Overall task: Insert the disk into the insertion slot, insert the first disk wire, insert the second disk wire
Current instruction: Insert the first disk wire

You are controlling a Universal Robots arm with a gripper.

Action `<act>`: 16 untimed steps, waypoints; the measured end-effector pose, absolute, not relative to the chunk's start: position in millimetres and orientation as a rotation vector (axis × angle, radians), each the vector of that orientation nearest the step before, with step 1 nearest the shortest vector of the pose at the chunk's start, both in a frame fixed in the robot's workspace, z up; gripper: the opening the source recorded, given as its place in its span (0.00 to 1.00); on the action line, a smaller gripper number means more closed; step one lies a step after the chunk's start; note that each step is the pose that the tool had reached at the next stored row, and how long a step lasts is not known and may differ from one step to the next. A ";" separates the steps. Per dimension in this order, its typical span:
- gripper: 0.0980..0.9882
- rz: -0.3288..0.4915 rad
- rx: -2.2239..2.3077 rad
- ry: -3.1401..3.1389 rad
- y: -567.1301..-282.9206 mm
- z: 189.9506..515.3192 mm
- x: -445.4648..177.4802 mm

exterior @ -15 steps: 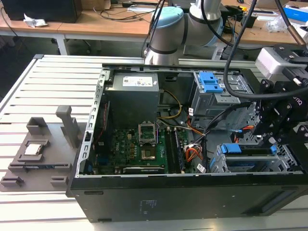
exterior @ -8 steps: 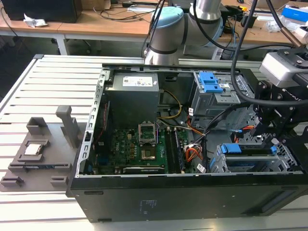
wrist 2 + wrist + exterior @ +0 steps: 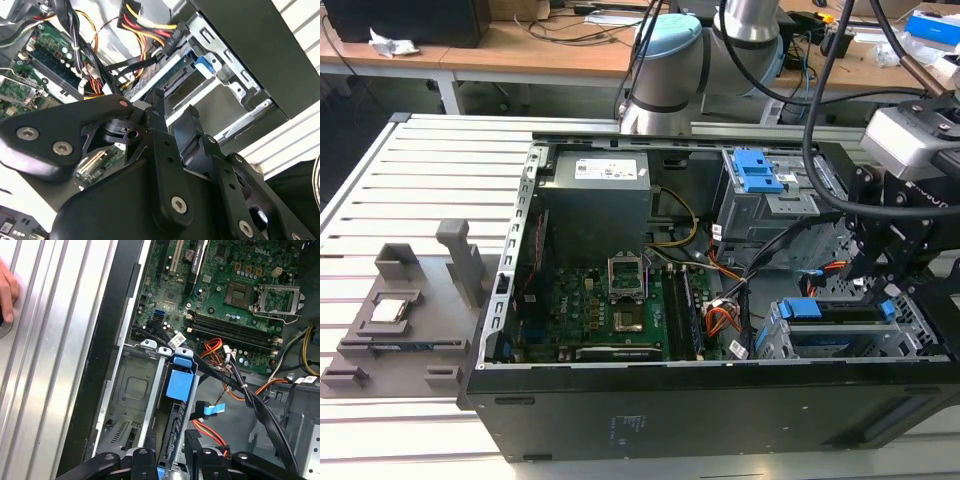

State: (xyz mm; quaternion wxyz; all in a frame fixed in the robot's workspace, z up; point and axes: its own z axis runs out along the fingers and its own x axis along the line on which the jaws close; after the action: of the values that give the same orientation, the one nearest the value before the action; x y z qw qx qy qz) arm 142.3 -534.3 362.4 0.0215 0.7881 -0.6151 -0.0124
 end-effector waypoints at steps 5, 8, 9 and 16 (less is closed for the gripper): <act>0.30 -0.038 2.451 -1.895 -522.9 362.4 148.3; 0.30 -0.038 2.454 -1.891 -512.8 362.1 154.0; 0.30 -0.037 2.454 -1.889 -509.1 362.0 156.2; 0.30 -0.008 2.440 -1.869 -495.9 357.6 169.2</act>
State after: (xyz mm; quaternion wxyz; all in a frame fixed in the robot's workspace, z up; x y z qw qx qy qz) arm 169.2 -495.9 357.6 0.0341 0.7933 -0.6078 -0.0027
